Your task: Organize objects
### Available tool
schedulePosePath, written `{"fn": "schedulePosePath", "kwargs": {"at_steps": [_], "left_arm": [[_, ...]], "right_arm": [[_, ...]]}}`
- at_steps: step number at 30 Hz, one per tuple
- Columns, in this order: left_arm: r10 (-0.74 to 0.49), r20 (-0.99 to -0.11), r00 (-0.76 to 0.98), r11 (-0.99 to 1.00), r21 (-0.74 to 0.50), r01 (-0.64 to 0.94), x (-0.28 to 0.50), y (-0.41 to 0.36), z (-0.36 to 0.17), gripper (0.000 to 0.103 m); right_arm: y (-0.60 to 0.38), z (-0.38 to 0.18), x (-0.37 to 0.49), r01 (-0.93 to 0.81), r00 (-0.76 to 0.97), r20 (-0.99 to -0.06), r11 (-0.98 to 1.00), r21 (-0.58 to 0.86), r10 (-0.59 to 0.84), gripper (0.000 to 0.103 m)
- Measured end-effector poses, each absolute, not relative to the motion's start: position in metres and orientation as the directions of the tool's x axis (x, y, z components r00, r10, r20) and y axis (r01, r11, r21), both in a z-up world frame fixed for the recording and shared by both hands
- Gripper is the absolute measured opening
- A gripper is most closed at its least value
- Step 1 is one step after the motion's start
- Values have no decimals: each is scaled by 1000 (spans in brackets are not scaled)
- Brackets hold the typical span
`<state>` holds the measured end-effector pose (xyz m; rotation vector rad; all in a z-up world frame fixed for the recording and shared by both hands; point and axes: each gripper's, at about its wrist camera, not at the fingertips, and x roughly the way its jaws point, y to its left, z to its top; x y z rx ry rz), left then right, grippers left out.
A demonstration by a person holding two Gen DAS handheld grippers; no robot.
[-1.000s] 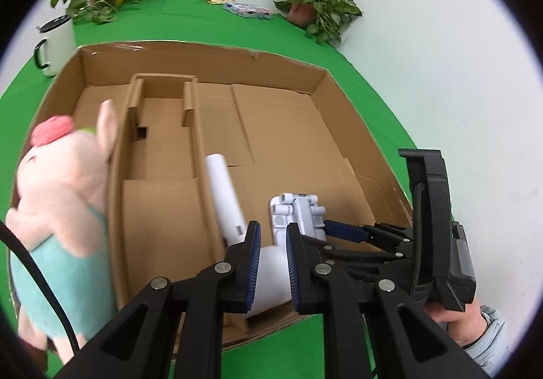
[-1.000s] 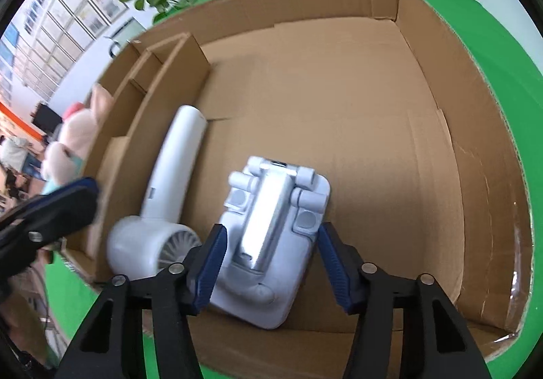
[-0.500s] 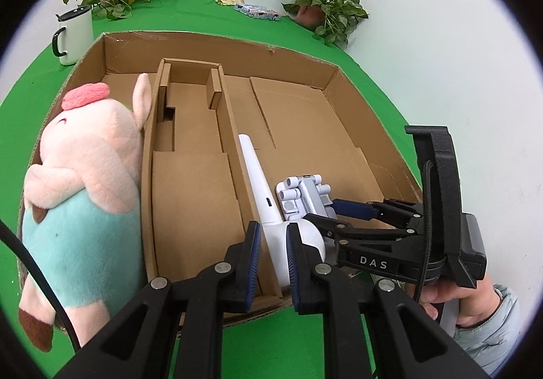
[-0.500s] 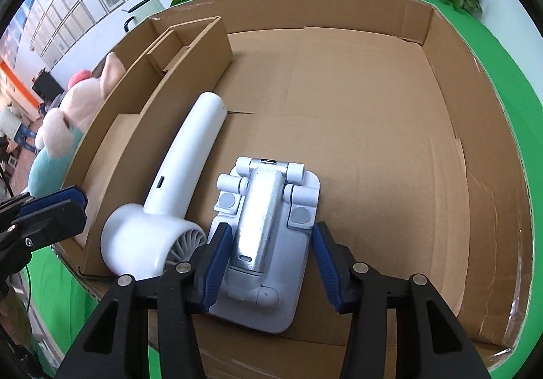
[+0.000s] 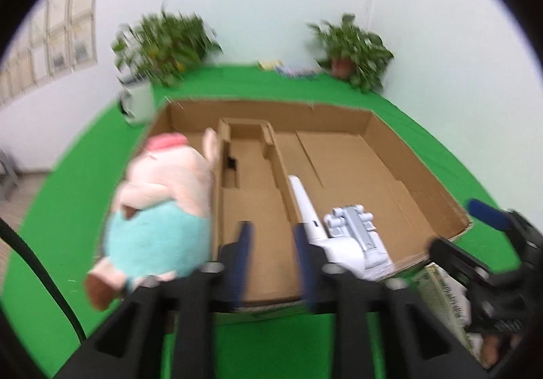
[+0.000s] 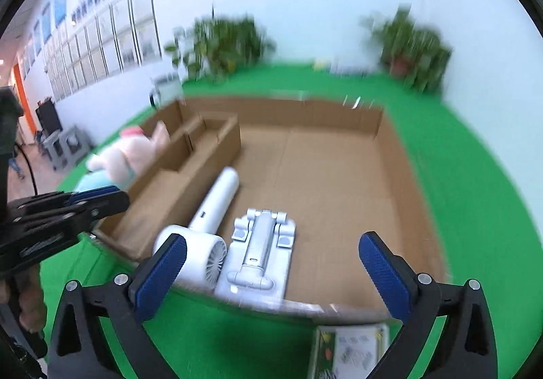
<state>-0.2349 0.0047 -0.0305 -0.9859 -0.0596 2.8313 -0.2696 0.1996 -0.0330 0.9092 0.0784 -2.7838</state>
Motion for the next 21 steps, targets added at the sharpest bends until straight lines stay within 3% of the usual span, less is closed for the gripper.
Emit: {"fn": "schedulePosePath", "kwargs": {"at_steps": [2, 7, 21], "left_arm": [[106, -563, -820, -994, -59, -88, -216, 4, -26, 78], [104, -547, -831, -994, -87, -67, -187, 4, -22, 78], [103, -524, -846, -995, -61, -84, -138, 30, -22, 78]], "right_arm": [[198, -31, -243, 207, -820, -545, -978, 6, -177, 102], [199, -28, -195, 149, -866, -479, -988, 30, -145, 102], [221, -39, -148, 102, -862, -495, -994, 45, -111, 102]]}}
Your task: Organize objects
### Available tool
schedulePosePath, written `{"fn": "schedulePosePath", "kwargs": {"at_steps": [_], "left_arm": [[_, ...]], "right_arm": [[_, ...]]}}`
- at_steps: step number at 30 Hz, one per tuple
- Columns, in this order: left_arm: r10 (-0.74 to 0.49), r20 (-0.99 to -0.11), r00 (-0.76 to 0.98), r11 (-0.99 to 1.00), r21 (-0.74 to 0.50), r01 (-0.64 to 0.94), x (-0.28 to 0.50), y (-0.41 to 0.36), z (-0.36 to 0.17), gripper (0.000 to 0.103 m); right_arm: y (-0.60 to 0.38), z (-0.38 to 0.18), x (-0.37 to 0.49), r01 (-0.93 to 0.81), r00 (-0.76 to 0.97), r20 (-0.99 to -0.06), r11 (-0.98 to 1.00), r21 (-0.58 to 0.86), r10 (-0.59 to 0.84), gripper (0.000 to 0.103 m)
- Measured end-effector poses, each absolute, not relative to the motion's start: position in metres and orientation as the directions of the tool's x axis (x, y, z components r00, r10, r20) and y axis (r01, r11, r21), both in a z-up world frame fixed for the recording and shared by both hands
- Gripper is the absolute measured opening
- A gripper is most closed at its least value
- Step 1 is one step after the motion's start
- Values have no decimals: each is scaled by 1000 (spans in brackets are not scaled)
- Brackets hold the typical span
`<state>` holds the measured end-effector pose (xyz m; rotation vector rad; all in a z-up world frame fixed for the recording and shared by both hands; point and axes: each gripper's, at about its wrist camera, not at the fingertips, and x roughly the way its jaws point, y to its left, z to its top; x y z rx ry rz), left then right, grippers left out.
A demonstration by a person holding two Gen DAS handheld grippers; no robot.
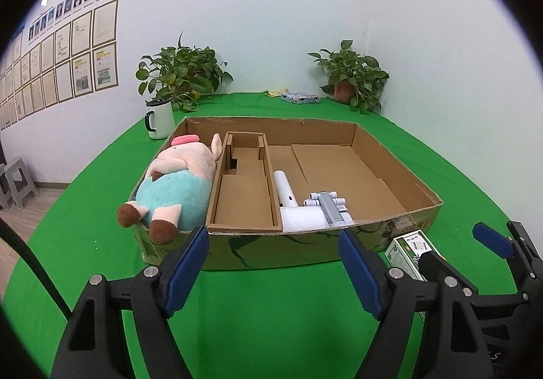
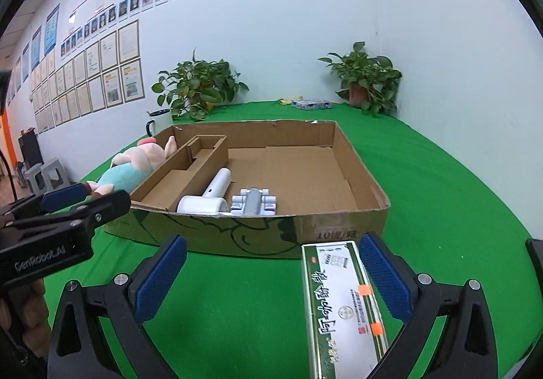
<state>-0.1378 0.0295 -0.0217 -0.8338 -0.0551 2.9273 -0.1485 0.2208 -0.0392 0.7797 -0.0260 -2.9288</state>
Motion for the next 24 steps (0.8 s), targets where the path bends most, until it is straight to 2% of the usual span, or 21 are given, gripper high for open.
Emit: {"fn": "schedulePosePath", "kwargs": {"at_steps": [24], "left_arm": [[103, -556, -825, -995, -51, -90, -139, 32, -41, 78]], "right_arm": [[221, -52, -145, 138, -854, -504, -990, 24, -131, 102]]}}
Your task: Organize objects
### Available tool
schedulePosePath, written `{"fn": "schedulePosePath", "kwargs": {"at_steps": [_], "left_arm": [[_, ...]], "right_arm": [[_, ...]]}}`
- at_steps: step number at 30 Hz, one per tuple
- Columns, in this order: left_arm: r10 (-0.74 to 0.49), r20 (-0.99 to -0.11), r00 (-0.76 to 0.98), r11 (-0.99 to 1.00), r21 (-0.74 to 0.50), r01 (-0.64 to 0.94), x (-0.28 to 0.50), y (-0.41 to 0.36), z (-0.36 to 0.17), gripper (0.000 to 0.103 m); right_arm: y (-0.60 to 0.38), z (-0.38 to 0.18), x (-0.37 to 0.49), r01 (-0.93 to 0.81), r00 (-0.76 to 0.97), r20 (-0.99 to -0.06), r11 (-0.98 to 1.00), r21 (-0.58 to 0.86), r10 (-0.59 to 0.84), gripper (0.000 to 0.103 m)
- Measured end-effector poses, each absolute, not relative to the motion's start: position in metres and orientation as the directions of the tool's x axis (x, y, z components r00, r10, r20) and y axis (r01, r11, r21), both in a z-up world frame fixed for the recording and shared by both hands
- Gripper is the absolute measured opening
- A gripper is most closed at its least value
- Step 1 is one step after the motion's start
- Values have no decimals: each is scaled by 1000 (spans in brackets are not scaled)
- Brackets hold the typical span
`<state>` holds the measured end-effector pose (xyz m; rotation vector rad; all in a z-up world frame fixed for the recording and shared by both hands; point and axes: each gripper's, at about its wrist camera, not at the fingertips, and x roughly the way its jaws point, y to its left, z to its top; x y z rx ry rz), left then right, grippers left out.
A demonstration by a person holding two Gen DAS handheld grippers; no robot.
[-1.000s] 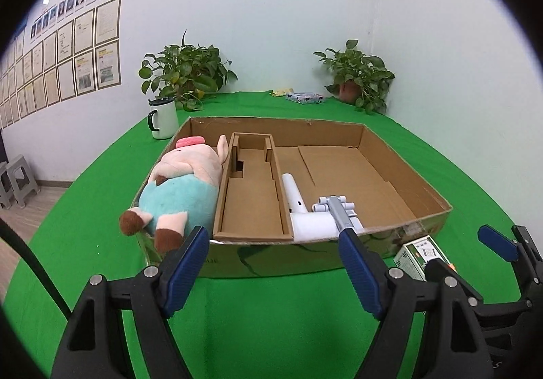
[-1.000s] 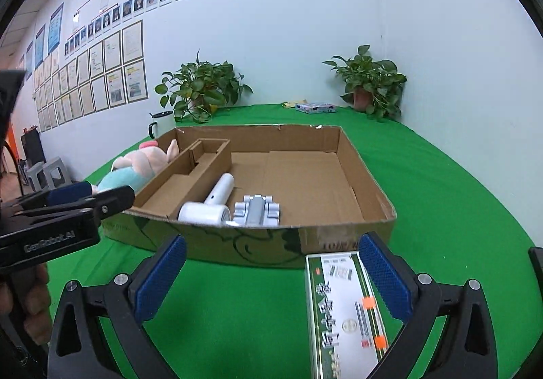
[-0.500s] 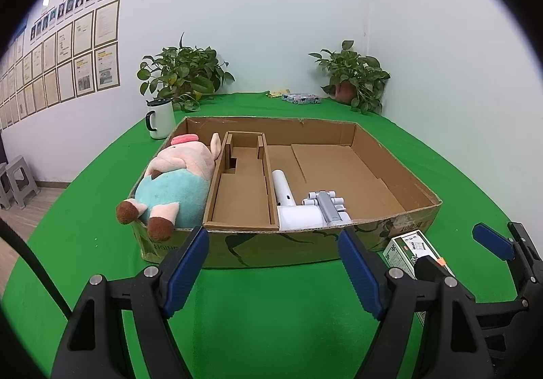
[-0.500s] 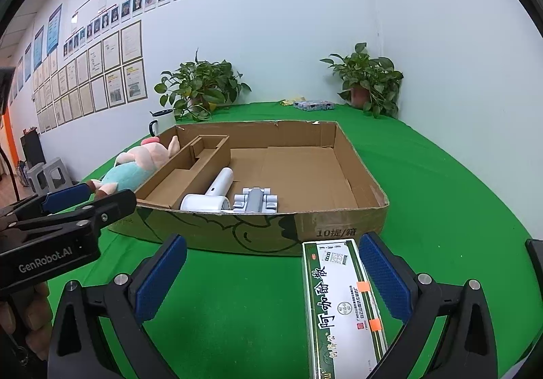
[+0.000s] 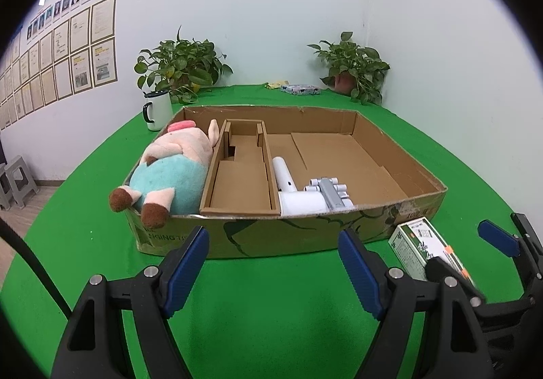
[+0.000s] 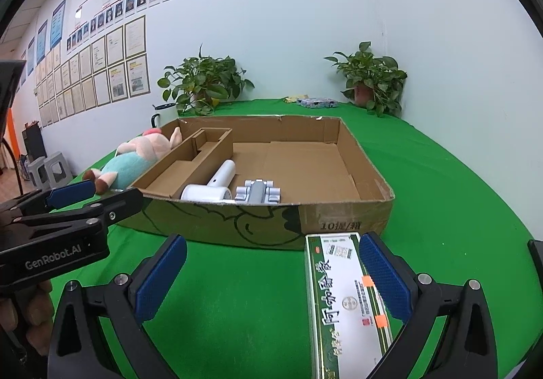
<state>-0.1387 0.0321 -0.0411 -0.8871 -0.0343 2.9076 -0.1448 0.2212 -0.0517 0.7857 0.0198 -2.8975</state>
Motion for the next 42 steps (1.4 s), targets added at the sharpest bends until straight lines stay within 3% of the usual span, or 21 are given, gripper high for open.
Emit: {"fn": "schedulePosePath", "kwargs": {"at_steps": [4, 7, 11, 14, 16, 19, 21, 23, 24, 28, 35, 39, 42], "left_arm": [[114, -599, -792, -993, -43, -110, -137, 27, -59, 78], [136, -634, -761, -991, -80, -111, -138, 23, -74, 78], [166, -661, -732, -986, -104, -129, -138, 27, -86, 78], [188, -667, -721, -982, -117, -147, -139, 29, -87, 78], [220, -668, -711, -975, -150, -161, -139, 27, -87, 78], [289, -663, -690, -956, -232, -177, -139, 17, -87, 78], [326, -664, -673, -943, -284, -176, -140, 9, -89, 78], [365, -669, -648, -927, -326, -185, -141, 3, -92, 78], [378, -677, -631, -922, -337, -190, -142, 3, -94, 78], [450, -693, -563, -891, -394, -227, -141, 10, -105, 78], [564, -678, -472, -824, -501, -265, -142, 29, -122, 77], [567, -680, -465, -823, -493, -283, -139, 34, -126, 76], [582, -668, -464, -812, -513, -280, -138, 32, -127, 76]], "right_arm": [[253, -65, -132, 100, -833, -545, -995, 28, -99, 102], [285, -85, -132, 70, -757, -642, -993, 100, -118, 102], [301, -103, -133, 43, -712, -694, -994, 105, -104, 101], [289, -117, -136, 94, -671, -732, -993, 71, -116, 87], [277, -124, -138, 138, -644, -749, -987, 86, -156, 70], [254, -126, -131, 217, -625, -741, -966, 138, -246, 66], [235, -125, -125, 291, -610, -727, -943, 164, -315, 67], [213, -123, -116, 355, -613, -709, -923, 147, -349, 85], [208, -122, -114, 370, -617, -699, -917, 148, -361, 102], [191, -127, -113, 408, -591, -698, -897, 172, -403, 102], [180, -128, -112, 403, -621, -712, -912, 70, -329, 101], [178, -124, -107, 415, -621, -709, -907, 65, -335, 90], [167, -127, -104, 410, -627, -729, -912, -9, -274, 72]]}}
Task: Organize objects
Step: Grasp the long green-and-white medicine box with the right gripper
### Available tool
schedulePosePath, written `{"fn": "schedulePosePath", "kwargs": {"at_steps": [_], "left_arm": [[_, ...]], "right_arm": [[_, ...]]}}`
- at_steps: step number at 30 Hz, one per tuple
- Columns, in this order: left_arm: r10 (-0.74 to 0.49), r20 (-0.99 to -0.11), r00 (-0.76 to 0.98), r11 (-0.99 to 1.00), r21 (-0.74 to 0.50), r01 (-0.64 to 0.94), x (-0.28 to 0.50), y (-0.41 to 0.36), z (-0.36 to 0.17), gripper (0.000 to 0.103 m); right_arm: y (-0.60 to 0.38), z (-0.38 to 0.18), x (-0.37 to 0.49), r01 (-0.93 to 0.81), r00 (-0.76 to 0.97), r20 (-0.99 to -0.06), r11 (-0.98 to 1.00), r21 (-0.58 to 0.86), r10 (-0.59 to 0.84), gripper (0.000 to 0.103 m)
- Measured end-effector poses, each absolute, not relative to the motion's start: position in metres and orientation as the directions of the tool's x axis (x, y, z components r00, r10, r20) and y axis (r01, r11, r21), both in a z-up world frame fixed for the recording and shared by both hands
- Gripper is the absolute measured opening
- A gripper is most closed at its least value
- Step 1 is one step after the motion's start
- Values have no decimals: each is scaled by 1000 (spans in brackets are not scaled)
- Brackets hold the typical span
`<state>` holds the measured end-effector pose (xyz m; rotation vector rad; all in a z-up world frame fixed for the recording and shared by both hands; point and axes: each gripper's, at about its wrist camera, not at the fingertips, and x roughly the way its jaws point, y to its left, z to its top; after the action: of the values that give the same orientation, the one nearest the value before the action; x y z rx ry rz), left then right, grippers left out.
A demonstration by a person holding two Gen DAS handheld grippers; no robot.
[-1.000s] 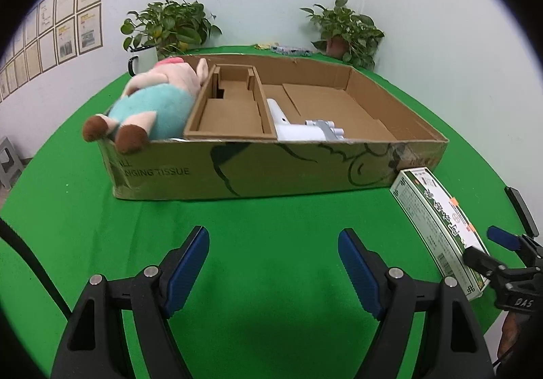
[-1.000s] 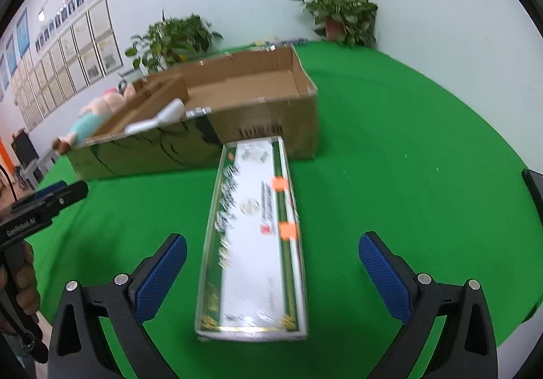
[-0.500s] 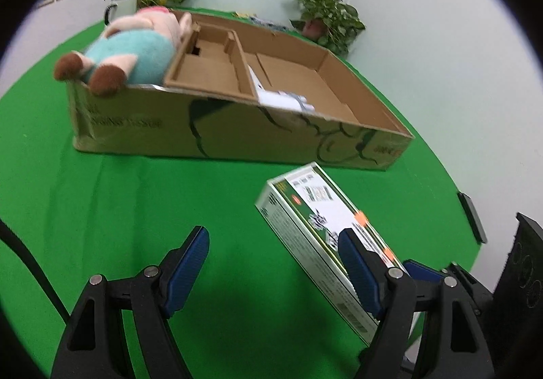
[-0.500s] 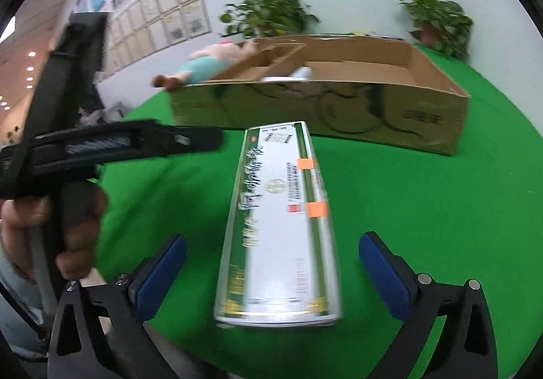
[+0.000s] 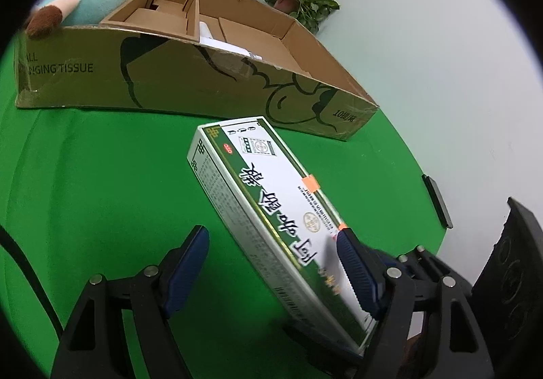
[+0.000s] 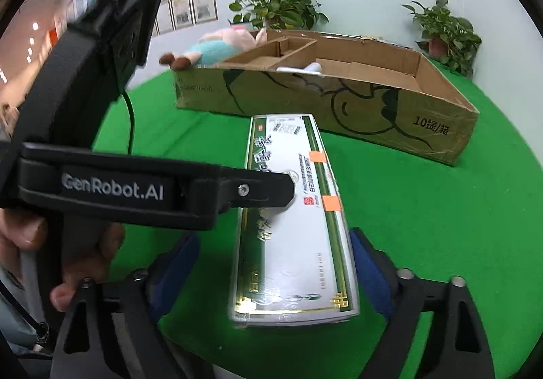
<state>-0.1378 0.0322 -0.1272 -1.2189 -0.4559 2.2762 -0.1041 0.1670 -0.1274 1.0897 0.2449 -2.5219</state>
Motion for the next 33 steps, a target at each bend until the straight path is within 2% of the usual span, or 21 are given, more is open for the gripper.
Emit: {"fn": "schedulePosePath", "kwargs": {"at_steps": [1, 3, 7, 9, 12, 19, 33], "left_arm": [[588, -662, -465, -807, -522, -277, -137, 31, -128, 76], [591, -658, -466, -804, -530, -271, -135, 31, -128, 75], [599, -652, -465, -796, -547, -258, -132, 28, -130, 74], [595, -653, -469, -798, -552, -243, -130, 24, -131, 65], [614, -637, -467, -779, -585, -227, -127, 19, -134, 63], [609, -635, -476, -781, -585, -219, -121, 20, -135, 60], [600, -616, -510, -797, -519, -310, -121, 35, -112, 48]], "right_arm": [[162, -130, -104, 411, -621, -739, -911, -27, -259, 66], [156, -133, -104, 412, -604, -751, -911, -7, -268, 63], [156, -134, -106, 389, -589, -752, -919, 57, -296, 63], [162, -133, -110, 375, -573, -749, -919, 120, -331, 63], [170, -134, -113, 366, -549, -742, -909, 199, -384, 63], [168, -133, -109, 371, -549, -734, -904, 214, -400, 63], [166, -125, -99, 361, -591, -722, -918, 162, -360, 63]]}}
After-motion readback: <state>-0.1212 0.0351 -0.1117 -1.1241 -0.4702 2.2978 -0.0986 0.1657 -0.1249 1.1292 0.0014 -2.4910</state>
